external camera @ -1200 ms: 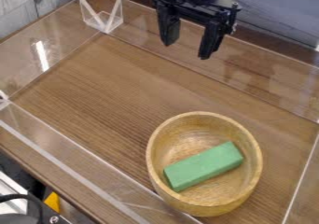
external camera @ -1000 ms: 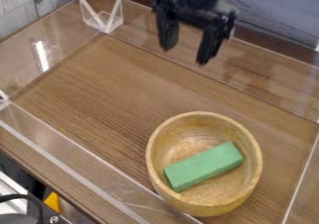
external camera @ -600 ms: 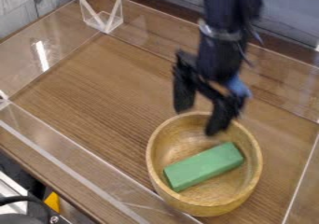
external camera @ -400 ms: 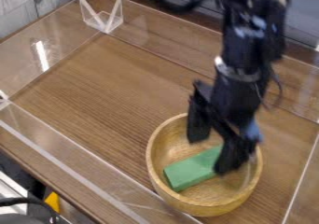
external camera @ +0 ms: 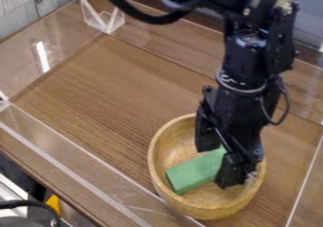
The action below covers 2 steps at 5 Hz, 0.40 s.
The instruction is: Remove the green block from inside the brown bowl and put it on the table
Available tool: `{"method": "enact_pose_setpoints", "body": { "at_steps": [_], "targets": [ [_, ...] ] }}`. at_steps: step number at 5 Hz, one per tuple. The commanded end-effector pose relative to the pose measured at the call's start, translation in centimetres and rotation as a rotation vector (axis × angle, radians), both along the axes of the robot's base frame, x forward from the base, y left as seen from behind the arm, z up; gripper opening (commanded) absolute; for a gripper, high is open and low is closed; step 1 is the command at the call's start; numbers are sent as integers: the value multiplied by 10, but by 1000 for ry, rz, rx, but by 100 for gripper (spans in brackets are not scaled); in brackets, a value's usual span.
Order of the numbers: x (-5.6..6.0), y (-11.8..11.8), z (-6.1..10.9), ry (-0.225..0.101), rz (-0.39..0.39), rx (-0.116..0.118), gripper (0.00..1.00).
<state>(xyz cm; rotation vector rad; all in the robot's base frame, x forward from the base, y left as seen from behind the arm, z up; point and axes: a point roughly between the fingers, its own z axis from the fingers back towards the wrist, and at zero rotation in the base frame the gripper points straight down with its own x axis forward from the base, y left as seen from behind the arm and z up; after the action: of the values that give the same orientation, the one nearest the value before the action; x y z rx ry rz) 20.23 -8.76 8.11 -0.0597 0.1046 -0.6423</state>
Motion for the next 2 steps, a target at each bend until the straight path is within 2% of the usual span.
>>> {"method": "enact_pose_setpoints", "body": {
  "at_steps": [1,2],
  "targets": [
    [3,3,7,-56,-2,-25,100],
    [3,7,7,-75,5,-40,100]
  ]
}}
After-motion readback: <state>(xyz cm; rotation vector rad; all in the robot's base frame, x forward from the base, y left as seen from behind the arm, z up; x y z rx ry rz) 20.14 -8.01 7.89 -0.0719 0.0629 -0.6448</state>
